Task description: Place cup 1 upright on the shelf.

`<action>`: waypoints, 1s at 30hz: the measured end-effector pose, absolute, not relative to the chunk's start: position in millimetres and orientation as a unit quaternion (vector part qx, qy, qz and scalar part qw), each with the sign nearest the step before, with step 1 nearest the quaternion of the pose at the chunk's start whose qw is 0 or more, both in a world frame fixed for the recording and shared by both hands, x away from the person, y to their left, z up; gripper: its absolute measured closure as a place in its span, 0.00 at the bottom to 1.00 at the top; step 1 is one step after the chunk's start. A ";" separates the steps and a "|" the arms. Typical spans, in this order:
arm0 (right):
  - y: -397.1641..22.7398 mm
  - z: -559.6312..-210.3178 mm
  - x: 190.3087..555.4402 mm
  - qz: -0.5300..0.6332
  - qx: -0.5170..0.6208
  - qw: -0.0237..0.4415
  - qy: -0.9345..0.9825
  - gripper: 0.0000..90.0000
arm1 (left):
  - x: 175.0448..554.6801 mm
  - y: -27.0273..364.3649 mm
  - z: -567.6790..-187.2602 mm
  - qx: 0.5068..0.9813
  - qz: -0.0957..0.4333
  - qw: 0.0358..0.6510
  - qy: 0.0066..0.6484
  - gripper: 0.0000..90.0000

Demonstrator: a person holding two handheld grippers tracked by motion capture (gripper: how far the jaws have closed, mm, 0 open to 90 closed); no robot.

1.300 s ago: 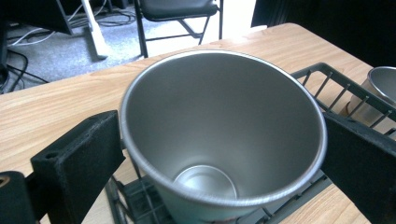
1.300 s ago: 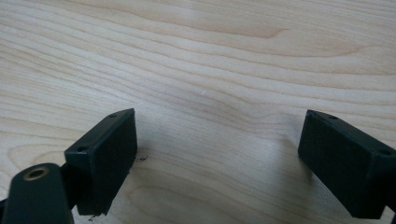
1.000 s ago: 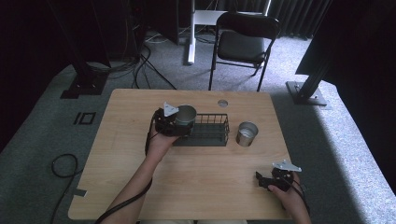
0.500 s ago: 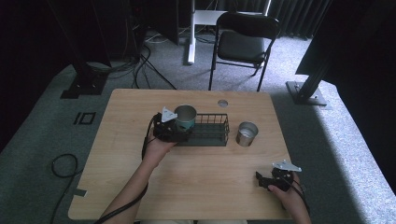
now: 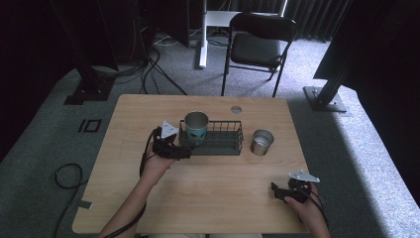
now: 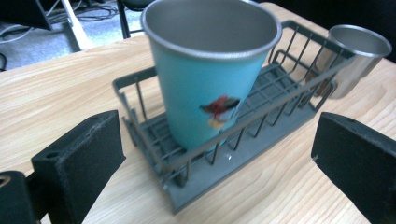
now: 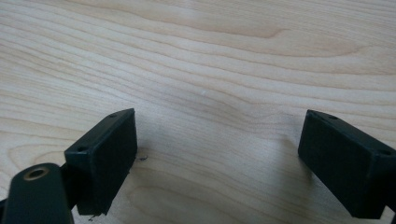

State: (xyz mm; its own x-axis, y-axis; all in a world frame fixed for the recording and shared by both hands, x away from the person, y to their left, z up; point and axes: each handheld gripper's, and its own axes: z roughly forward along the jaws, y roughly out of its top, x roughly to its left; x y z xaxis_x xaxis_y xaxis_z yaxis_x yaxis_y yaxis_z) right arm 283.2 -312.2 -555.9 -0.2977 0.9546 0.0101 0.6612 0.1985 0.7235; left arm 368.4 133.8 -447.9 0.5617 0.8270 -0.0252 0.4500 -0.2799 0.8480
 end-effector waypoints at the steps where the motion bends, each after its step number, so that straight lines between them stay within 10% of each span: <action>1: -312.2 -555.9 283.2 0.320 0.546 0.229 0.739 0.13 | 366.6 136.7 -448.5 0.769 0.216 0.434 0.416 0.03; 30: -312.1 -555.9 283.2 0.320 0.547 0.229 0.739 0.13 | 322.3 202.5 -485.4 0.753 0.207 0.443 0.441 0.03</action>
State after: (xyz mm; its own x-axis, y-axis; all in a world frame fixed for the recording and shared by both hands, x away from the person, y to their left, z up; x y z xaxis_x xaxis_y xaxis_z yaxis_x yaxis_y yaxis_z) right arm 283.2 -312.1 -555.9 -0.2970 0.9548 0.0107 0.6616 0.1976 0.7233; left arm 322.3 202.5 -485.4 0.5256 0.8470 -0.0792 0.4809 -0.2191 0.8489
